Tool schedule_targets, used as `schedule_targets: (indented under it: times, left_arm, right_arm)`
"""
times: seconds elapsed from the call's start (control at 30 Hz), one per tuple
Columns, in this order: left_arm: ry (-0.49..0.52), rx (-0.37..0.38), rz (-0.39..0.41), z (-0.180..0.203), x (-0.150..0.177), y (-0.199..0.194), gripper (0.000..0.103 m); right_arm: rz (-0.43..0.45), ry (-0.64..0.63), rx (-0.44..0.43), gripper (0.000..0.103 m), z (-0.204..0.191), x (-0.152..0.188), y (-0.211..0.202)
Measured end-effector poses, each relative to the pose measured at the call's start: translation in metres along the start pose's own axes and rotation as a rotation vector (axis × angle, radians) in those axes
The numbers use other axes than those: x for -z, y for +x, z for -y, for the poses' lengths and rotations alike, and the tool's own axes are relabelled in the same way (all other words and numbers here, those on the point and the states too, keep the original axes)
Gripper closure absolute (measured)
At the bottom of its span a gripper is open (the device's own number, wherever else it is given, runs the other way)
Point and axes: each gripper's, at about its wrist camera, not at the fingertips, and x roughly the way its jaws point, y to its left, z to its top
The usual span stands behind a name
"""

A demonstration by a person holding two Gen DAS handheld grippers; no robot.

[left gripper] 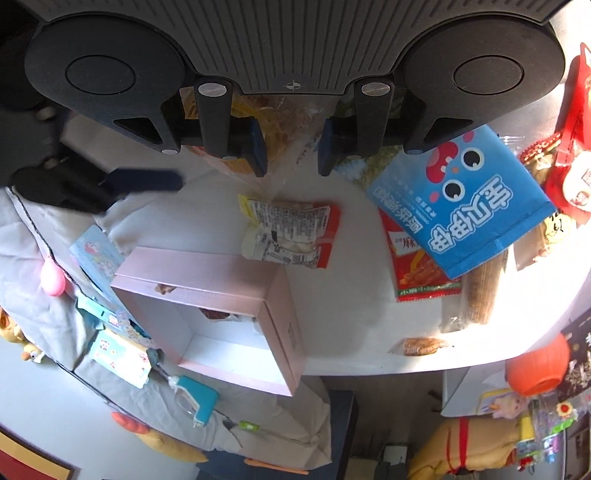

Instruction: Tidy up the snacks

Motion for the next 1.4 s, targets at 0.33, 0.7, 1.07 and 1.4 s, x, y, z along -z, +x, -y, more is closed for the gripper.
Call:
schedule_targets:
  times: [0.33, 0.7, 1.07, 1.4]
  left_arm:
    - [-0.075, -0.009, 0.131, -0.015, -0.041, 0.018, 0.069]
    - [-0.053, 0.026, 0.067, -0.028, -0.059, 0.066, 0.069]
    - [-0.011, 0.045, -0.016, -0.007, -0.025, 0.042, 0.069]
    - [0.392, 0.033, -0.055, 0.032, -0.011, 0.025, 0.066]
  right_arm:
    - [0.028, 0.158, 0.149, 0.051, 0.044, 0.028, -0.022]
    - [0.118, 0.357, 0.352, 0.026, 0.099, 0.061, -0.031]
    - [0.112, 0.364, 0.344, 0.018, 0.104, 0.062, -0.028]
    - [0.105, 0.351, 0.351, 0.016, 0.103, 0.061, -0.027]
